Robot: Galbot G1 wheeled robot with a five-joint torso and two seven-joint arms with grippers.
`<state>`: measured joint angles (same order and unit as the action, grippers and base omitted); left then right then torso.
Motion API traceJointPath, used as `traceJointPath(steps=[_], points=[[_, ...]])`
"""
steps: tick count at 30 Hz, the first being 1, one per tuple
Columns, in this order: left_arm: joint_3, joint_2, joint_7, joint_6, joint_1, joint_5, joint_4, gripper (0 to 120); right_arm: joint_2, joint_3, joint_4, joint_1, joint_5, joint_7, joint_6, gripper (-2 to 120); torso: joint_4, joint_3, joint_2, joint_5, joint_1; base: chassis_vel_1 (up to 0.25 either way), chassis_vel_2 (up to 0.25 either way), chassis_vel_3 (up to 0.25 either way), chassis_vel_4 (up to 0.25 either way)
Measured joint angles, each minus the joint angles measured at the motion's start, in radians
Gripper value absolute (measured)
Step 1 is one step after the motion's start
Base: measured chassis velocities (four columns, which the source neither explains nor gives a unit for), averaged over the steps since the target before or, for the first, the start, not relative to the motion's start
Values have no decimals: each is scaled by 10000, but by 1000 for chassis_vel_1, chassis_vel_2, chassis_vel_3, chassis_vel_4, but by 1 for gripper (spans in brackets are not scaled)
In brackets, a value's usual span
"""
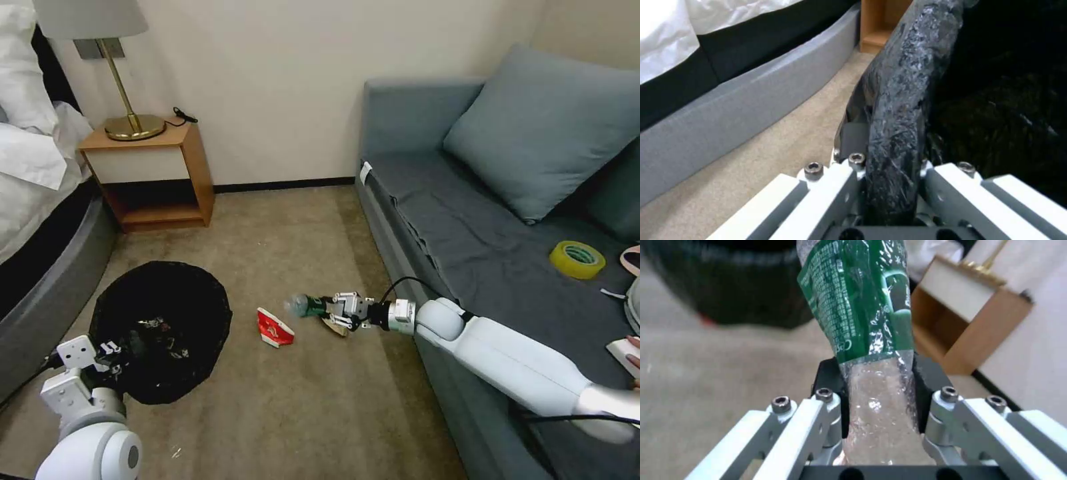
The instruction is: Pick up the trash bin, then pick up the garbage on the floor and place it into the trash bin.
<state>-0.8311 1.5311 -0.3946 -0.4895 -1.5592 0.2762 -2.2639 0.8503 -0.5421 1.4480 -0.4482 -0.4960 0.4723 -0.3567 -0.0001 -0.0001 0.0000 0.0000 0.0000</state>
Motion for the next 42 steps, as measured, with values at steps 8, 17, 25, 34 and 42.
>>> traceJointPath(steps=[8, 17, 25, 34, 42], points=[[51, -25, 3, 35, -97, -8, -164, 2, -70, 497, 1825, -472, -765, -1218, 737, 23, 1, 0, 2, 0, 0, 0, 0, 0, 0], [136, -38, 7, 35, -134, -5, -245, 2, 588, -489, 3468, -120, -2394, -3157, 1666, 23, 2, 0, 2, -3, 0, 0, 0, 0, 0], [211, -3, 7, 0, -127, 10, -309, 2, 1366, -1202, 3555, 277, -2998, -4140, 1974, 23, 1, 0, 1, -2, 0, 0, 0, 0, 0], [282, 54, 6, -29, -114, -52, -369, 2, 2756, -2228, 2882, 922, -3132, -4870, 2019, 23, 1, 0, 1, -3, 0, 0, 0, 0, 0], [373, 119, 4, -42, -151, -136, -506, 2, 4361, -3107, 1311, 1038, -2621, -5208, 1738, 23, 1, 0, 0, -2, 0, 0, 0, 0, 0]])
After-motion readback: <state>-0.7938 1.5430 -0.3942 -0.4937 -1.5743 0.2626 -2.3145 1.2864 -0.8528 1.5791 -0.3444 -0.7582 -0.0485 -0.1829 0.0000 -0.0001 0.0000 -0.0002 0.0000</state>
